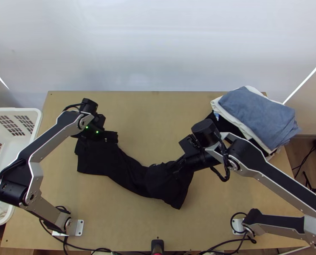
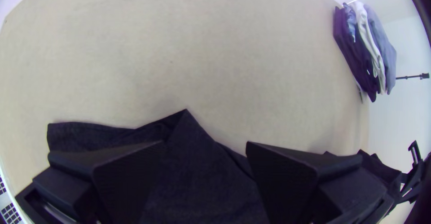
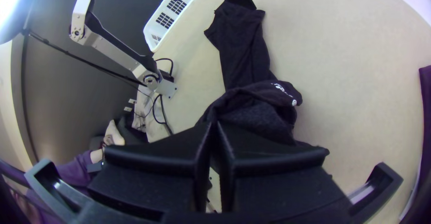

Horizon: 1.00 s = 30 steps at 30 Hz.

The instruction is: Fold the t-shirt

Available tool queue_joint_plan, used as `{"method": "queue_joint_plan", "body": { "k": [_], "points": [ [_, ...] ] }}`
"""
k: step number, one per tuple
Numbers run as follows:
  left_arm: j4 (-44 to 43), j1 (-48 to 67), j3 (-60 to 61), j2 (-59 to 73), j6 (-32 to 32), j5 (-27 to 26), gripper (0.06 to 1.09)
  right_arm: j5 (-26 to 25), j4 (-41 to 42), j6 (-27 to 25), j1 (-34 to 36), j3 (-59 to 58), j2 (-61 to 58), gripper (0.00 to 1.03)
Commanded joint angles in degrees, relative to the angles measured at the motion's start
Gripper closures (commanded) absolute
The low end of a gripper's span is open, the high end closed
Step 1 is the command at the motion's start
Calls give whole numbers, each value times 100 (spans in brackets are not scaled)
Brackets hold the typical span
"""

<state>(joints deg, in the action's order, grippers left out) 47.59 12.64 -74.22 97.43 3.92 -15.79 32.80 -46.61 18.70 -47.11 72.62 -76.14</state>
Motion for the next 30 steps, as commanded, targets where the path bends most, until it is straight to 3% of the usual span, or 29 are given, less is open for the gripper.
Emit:
{"method": "queue_joint_plan", "body": {
  "k": [1,13,16,17,18,20,25,30],
  "points": [
    [39,89,-128,206,12,-126,21,-1,64,46,0,15,-33,100],
    [-180,133,364,347,-243,463,21,-1,73,99,18,15,-15,100],
    [-189,133,417,259,-243,454,37,-1,73,116,18,15,-6,100],
    [-259,133,469,189,-243,463,48,-1,73,125,18,15,-6,100],
    [-356,133,540,92,-252,463,63,-1,73,125,18,15,-6,100],
    [-681,124,645,-110,-260,463,106,-1,82,125,27,7,-15,100],
    [-734,-78,355,-189,-137,463,105,-1,152,134,115,-2,-24,100],
    [-769,-720,-902,338,487,498,105,-1,363,283,299,-29,-147,100]
  ]
}}
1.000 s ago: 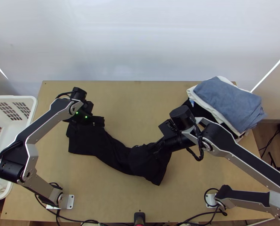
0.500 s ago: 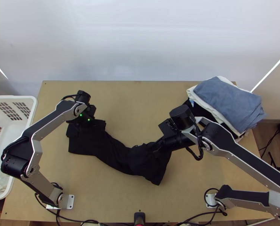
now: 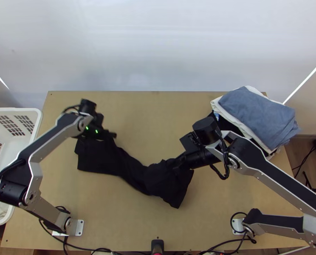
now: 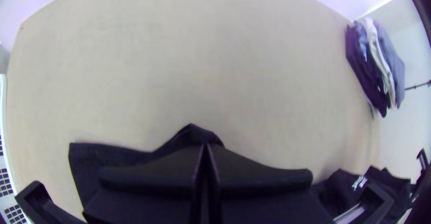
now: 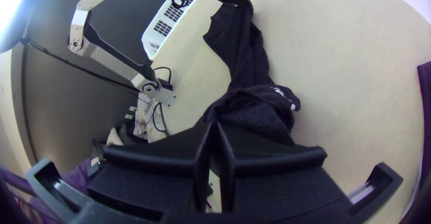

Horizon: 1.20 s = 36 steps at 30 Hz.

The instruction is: Fold the t-shirt

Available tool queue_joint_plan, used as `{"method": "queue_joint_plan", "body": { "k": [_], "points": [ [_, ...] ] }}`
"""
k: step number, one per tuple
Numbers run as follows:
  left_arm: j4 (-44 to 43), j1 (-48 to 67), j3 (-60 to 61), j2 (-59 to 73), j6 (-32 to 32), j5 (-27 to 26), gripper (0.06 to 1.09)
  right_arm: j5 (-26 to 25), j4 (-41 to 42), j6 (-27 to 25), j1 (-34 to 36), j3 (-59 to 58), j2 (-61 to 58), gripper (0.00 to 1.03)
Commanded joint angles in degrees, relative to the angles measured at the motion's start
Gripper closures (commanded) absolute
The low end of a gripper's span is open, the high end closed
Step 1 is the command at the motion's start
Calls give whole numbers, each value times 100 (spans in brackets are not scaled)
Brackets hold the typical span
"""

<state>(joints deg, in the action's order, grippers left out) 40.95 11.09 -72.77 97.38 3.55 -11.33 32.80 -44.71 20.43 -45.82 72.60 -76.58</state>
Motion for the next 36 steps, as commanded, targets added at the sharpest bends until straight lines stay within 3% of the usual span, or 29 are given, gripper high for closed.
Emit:
{"method": "queue_joint_plan", "body": {
  "k": [1,6,9,16,19,28,36],
  "points": [
    [-70,-661,-1336,395,629,79,105,-1,199,120,205,-26,-130,100],
    [642,-1180,-2804,316,787,96,105,-10,428,269,618,-53,-217,100],
    [1161,-1329,-2962,-141,682,35,105,-89,612,392,873,-53,-270,100],
    [1759,-1338,-703,-1942,-56,-326,105,-168,920,550,1163,-97,-428,100],
    [2690,-1311,-114,-2268,-478,-695,105,-168,955,550,1163,-114,-499,100],
    [3780,-802,1178,-3410,-373,-800,105,-168,955,550,1172,-149,-622,100],
    [3947,-556,1643,-3858,-74,-783,105,-168,955,550,1155,-211,-692,100]
  ]
}}
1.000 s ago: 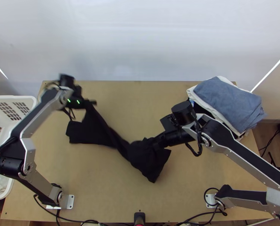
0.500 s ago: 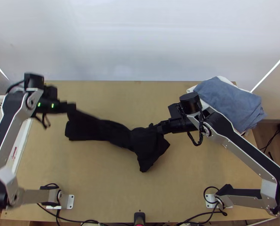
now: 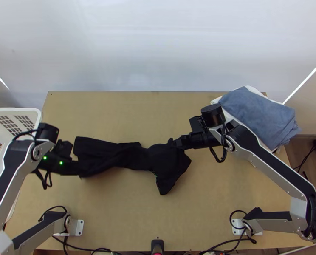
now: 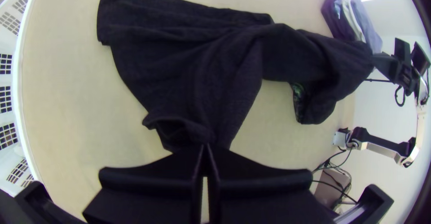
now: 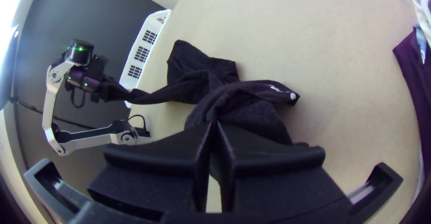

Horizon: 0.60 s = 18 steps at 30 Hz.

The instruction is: Fold the t-shirt

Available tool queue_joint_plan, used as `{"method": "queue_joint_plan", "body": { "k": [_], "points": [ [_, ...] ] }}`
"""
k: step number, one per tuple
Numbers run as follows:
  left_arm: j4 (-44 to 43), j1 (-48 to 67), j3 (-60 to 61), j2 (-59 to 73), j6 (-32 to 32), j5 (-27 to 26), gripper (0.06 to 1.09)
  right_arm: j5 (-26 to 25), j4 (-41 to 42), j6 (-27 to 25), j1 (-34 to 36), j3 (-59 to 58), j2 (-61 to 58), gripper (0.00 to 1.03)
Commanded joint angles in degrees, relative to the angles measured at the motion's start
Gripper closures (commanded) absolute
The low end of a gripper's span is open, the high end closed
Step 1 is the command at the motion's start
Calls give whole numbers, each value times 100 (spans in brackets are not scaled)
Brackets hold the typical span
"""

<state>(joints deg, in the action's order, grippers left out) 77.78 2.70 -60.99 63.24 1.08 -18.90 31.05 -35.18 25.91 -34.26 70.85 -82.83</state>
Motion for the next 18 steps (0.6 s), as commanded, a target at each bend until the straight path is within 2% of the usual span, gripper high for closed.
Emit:
{"method": "queue_joint_plan", "body": {
  "k": [1,8,13,18],
  "points": [
    [264,398,492,-453,226,-35,105,7,2,2,-2,-36,-76,100],
    [159,820,641,-550,454,-62,105,-2,2,2,-2,-62,-93,100],
    [176,1743,703,-875,736,-97,105,-11,2,19,7,-45,-190,100],
    [132,1901,914,-717,885,-211,105,-11,2,309,262,87,-418,100]
  ]
}}
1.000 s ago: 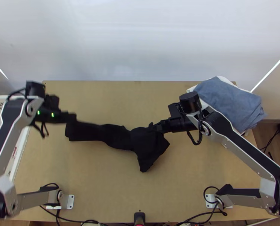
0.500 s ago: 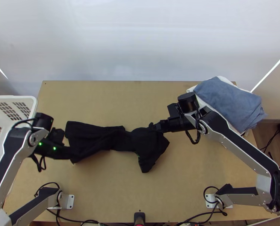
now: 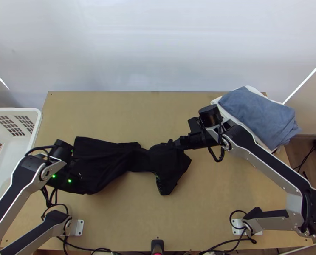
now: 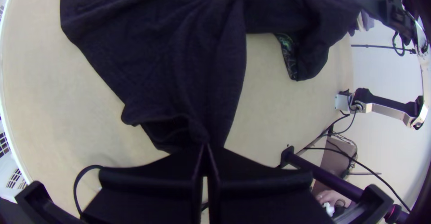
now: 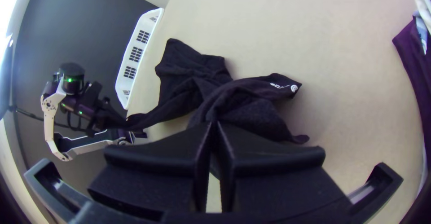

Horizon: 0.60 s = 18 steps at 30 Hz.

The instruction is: Fold the t-shirt

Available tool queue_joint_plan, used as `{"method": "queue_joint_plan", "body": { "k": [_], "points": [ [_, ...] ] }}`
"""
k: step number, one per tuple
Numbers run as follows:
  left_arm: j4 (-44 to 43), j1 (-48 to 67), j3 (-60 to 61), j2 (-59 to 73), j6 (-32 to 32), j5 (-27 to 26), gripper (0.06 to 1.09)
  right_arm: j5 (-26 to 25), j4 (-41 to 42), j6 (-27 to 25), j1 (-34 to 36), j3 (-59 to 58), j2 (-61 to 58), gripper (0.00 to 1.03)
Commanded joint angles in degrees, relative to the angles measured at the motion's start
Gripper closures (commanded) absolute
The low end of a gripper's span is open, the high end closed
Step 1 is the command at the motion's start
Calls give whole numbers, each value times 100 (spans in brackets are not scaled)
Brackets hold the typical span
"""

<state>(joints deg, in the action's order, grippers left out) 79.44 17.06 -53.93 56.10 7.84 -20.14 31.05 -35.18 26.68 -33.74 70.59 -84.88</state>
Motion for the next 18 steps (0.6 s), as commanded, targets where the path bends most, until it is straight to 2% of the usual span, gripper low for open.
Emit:
{"method": "queue_joint_plan", "body": {
  "k": [1,10,18],
  "points": [
    [-34,535,243,24,210,-78,105,-11,2,259,280,131,-248,100],
    [-51,966,550,402,16,116,105,-20,-42,250,842,-107,-433,100],
    [-500,1212,647,798,60,116,105,-275,-15,206,1282,-441,-626,100]
  ]
}}
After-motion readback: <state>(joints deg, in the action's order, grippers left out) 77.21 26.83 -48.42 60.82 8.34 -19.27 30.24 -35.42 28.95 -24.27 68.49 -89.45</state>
